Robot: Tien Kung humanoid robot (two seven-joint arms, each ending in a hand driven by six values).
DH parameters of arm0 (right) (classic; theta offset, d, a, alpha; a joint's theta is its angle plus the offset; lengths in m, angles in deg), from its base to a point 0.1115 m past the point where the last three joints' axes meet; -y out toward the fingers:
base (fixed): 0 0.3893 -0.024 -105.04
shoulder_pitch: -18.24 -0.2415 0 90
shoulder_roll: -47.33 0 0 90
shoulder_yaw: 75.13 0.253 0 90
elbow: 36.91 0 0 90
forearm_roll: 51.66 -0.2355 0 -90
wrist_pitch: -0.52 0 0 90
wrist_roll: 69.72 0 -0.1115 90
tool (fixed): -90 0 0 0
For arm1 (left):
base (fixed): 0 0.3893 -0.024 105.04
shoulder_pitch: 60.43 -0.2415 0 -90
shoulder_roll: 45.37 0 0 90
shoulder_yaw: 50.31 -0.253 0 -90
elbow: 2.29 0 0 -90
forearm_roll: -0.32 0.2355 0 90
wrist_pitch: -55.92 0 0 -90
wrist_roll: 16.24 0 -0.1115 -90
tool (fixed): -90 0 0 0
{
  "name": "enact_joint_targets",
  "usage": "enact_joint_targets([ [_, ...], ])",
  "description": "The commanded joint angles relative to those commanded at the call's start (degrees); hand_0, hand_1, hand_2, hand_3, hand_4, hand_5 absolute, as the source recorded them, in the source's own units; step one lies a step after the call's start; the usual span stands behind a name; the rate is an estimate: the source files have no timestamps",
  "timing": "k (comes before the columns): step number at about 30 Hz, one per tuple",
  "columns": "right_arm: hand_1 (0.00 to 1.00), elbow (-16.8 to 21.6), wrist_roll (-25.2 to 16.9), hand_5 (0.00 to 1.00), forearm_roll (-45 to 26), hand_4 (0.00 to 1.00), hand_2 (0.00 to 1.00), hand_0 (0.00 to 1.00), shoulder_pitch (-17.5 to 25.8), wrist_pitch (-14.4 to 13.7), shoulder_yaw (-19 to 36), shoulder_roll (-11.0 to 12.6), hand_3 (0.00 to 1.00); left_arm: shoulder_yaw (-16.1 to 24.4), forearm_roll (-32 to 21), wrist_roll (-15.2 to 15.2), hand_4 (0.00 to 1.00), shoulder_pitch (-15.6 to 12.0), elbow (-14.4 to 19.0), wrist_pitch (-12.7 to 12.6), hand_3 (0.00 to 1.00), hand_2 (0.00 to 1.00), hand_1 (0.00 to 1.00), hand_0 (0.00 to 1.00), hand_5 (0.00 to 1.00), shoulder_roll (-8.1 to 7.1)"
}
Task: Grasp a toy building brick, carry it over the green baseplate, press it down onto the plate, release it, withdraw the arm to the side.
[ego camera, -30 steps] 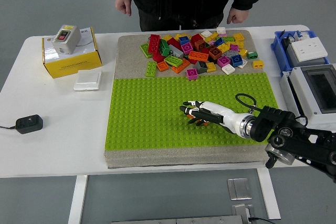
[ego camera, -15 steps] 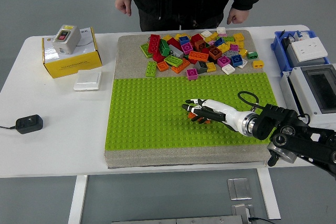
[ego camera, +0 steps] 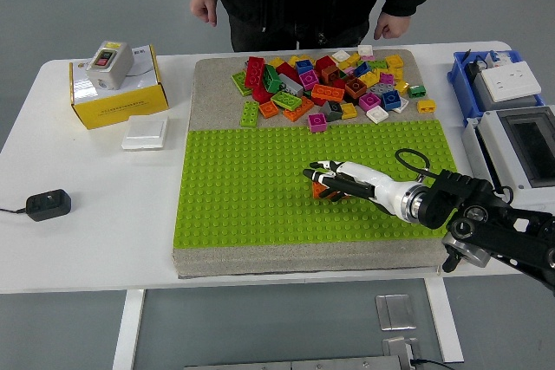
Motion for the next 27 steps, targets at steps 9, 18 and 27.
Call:
enact_joint_targets([
  [9, 0.808, -0.08, -0.31, 0.998, -0.57, 0.701, 0.913, 0.78, -0.08, -0.04, -0.69, -0.69, 0.998, 0.11, 0.15, 0.01, 0.389, 0.06, 0.0, -0.01, 0.654, 0.615, 0.647, 0.664, 0.472, 0.01],
  [18, 0.807, -0.58, -0.61, 0.998, -0.74, 0.701, 0.913, 0.781, -0.13, -0.37, -0.49, -1.36, 0.998, 0.14, 0.24, 0.04, 0.39, 0.09, 0.0, -0.01, 0.654, 0.615, 0.647, 0.663, 0.474, 0.08],
  [27, 0.803, 1.87, -0.51, 0.998, -2.07, 0.701, 0.91, 0.78, -0.35, 0.84, 1.63, -0.6, 0.998, 0.52, 0.51, 0.11, 0.392, 0.04, 0.0, 0.04, 0.654, 0.615, 0.645, 0.663, 0.476, 0.14],
])
